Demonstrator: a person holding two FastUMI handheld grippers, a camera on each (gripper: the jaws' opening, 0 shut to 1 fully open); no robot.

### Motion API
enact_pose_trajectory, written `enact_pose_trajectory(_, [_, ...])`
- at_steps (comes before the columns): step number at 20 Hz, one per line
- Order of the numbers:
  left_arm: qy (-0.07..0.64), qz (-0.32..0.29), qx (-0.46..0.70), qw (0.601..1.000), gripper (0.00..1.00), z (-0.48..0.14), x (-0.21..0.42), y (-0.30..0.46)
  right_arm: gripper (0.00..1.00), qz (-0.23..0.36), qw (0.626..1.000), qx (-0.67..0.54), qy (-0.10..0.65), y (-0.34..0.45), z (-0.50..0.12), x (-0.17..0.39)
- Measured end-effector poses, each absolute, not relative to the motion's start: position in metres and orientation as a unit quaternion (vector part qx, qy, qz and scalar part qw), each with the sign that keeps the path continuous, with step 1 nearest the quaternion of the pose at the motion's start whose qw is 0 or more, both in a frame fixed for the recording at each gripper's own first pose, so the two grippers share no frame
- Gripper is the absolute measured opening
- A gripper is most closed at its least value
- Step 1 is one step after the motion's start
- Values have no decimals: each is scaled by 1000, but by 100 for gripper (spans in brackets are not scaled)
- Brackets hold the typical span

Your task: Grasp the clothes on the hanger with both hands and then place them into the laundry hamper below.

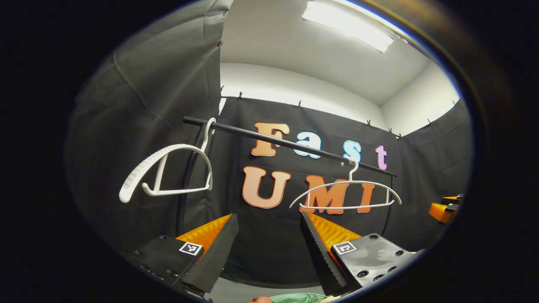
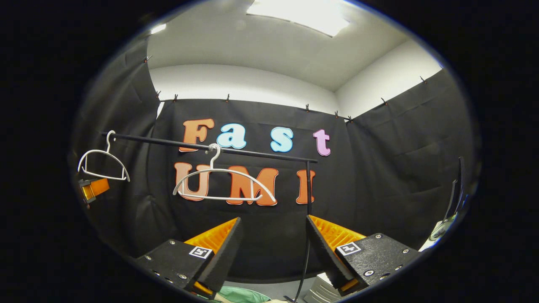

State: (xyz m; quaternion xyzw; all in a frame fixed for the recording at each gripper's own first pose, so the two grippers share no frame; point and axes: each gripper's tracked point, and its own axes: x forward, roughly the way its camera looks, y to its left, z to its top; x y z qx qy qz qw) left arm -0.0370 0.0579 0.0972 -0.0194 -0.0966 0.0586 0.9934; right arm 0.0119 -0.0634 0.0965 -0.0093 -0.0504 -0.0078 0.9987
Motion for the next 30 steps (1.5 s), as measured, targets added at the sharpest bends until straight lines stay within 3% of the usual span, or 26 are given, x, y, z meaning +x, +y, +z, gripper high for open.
enact_pose_trajectory(25, [-39, 56, 38, 997, 96, 66, -19, 35, 92, 2, 1000, 1, -11, -53, 67, 5])
enact_pose_trajectory(26, [-37, 51, 38, 997, 93, 64, -17, 30, 92, 3, 1000, 2, -8, -53, 66, 4])
enact_pose_trajectory(27, [-34, 46, 37, 998, 100, 62, -16, 27, 92, 3, 1000, 2, -5, -53, 63, 3])
enact_pose_trajectory(30, [-26, 37, 31, 999, 100, 56, -14, 21, 92, 1, 1000, -1, 0, -54, 60, 1])
